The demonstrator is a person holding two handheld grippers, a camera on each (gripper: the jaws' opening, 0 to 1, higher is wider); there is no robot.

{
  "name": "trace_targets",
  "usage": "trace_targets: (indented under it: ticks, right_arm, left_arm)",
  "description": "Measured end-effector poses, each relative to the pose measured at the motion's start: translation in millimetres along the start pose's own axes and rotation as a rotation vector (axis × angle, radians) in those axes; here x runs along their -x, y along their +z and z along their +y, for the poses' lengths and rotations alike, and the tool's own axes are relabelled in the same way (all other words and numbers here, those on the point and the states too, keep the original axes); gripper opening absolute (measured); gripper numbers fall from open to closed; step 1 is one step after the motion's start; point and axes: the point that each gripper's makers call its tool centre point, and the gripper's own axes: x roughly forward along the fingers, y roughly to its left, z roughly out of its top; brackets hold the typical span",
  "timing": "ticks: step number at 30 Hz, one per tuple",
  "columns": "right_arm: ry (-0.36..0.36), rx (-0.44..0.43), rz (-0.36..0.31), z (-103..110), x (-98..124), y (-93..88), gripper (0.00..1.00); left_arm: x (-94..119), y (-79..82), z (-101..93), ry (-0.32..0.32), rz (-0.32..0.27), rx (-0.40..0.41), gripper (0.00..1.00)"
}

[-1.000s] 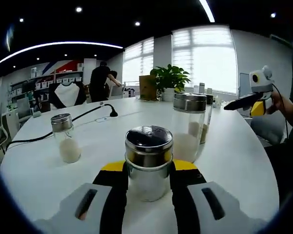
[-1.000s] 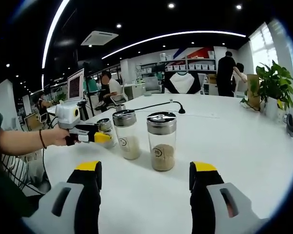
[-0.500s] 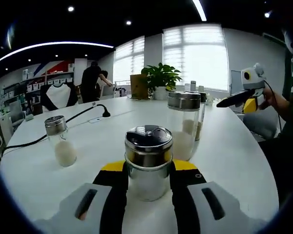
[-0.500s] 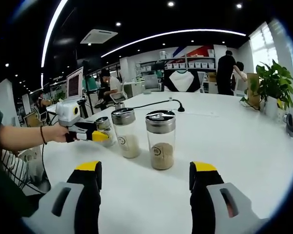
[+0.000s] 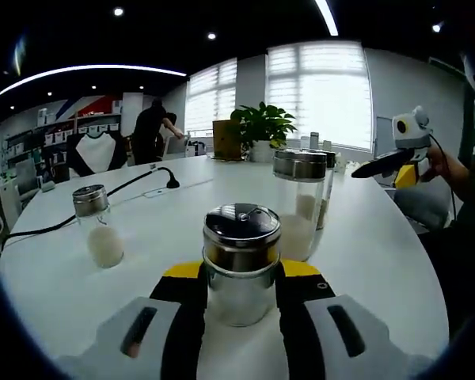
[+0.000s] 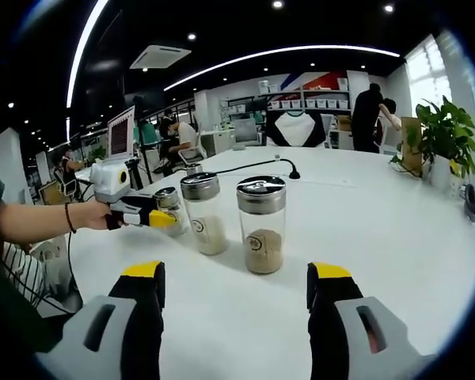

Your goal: Rotate the seasoning bottle until the label or dispensing opening points toward the visible target arrow and the bottle remains upright within the marked orientation range

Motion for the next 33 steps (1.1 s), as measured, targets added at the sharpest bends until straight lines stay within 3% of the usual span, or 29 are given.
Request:
trace_targets:
  ticks: [5,7,10,12,14,22,26,31,33]
  right_arm:
    - [-0.009,-0.006,0.005,-2.6,0.3,-2.2,0.73]
    - [-0.014,-0.012,0.001,-3.6,0.7,-2.0,0.73]
    - [-0.018,-0.015,0.002,-4.1,1.1,-2.9,0.73]
    - [-0.018,-0.019,0.004,-3.9,1.1,-3.8,0.73]
    - [-0.019,-0.021,0.007,-3.7,1.1,-4.5,0.72]
    - [-0.02,-0.028,0.008,-2.4,1.0,-5.4,0.72]
    - [-0.018,-0.025,0.013,-0.6,1.0,-7.5,0.72]
    - [-0.022,-0.031,0.014,-2.3,1.6,-8.9,0.72]
    - [-0.023,-0.034,0.009,-2.2,1.9,-7.8,0.72]
  left_arm:
    - [2.9,-4.6,1.8,0.029,0.024,0.014,0.49]
    - [6.5,-3.2,2.4,0.062,0.007,0.045,0.5]
    - [11.1,-0.2,-1.1,0.086,-0.014,0.075,0.5]
    - [15.5,-1.2,5.7,0.164,0.004,0.083,0.51]
    - [18.6,4.6,8.5,0.216,-0.032,0.085,0.52]
    - [21.8,6.2,6.0,0.313,-0.048,0.143,0.51]
    - [21.4,0.6,3.1,0.365,0.0,0.097,0.51]
    - [21.8,5.1,-6.1,0.4,-0.002,0.107,0.51]
    - [23.1,10.7,-6.2,0.434,-0.035,0.136,0.52]
